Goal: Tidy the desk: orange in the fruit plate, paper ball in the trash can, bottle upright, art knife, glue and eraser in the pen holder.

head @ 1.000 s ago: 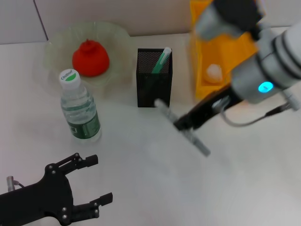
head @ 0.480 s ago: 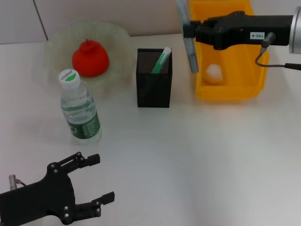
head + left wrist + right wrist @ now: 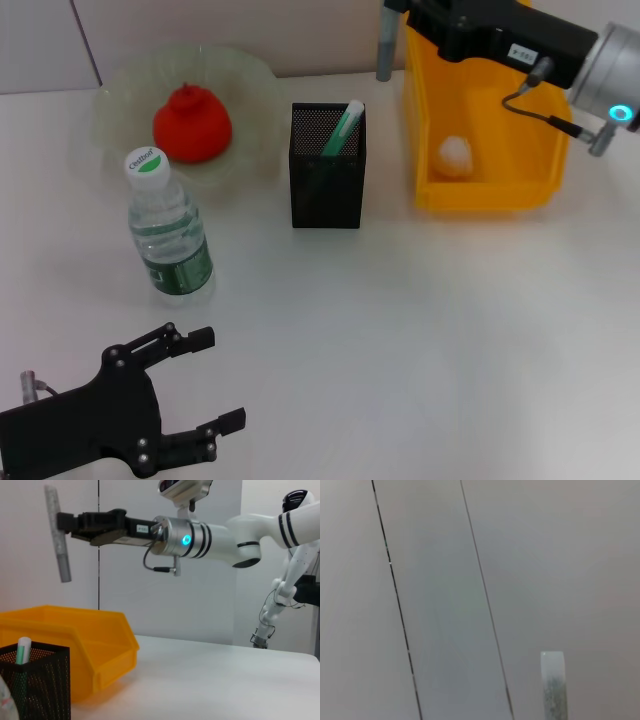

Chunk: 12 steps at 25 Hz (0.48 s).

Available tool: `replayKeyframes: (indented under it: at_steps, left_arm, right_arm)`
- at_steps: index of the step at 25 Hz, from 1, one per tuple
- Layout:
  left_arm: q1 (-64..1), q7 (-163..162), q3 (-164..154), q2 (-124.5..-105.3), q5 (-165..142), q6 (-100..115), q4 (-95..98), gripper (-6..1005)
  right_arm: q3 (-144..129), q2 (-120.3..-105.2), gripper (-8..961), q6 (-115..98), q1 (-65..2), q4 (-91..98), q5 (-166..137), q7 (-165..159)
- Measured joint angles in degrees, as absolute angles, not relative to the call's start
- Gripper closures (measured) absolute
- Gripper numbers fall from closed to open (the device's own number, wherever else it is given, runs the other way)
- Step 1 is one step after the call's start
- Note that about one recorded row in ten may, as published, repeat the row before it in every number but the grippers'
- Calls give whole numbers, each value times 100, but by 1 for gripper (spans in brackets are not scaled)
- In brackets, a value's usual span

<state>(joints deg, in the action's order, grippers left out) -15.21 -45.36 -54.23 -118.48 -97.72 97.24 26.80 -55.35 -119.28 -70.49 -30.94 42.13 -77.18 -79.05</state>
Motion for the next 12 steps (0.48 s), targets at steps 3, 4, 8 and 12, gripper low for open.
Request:
replayKeyframes:
  at_steps: [3, 4, 8, 12]
  left_arm:
    - [-1521, -4535, -5425, -11849, -9773, 9727, 2680, 140]
    - [-1521, -4533, -5427, -11851, -9776, 9723, 2680, 140]
    - [-1520, -4527, -5433, -11856, -9795, 9708, 2680, 140]
    - [-1520, -4523, -5433, -11856, -9799, 9707, 2680, 140]
  right_arm:
    - [-5392, -11936, 829, -6956, -3426, 3494, -7632, -7188]
    - [-5381, -11936, 829, -6908, -3526, 3284, -7593, -6992]
    - [-5428, -11948, 829, -6756, -3829, 2662, -7498, -6391]
    - [-5445, -11959, 828, -6594, -4056, 2270, -7482, -5981]
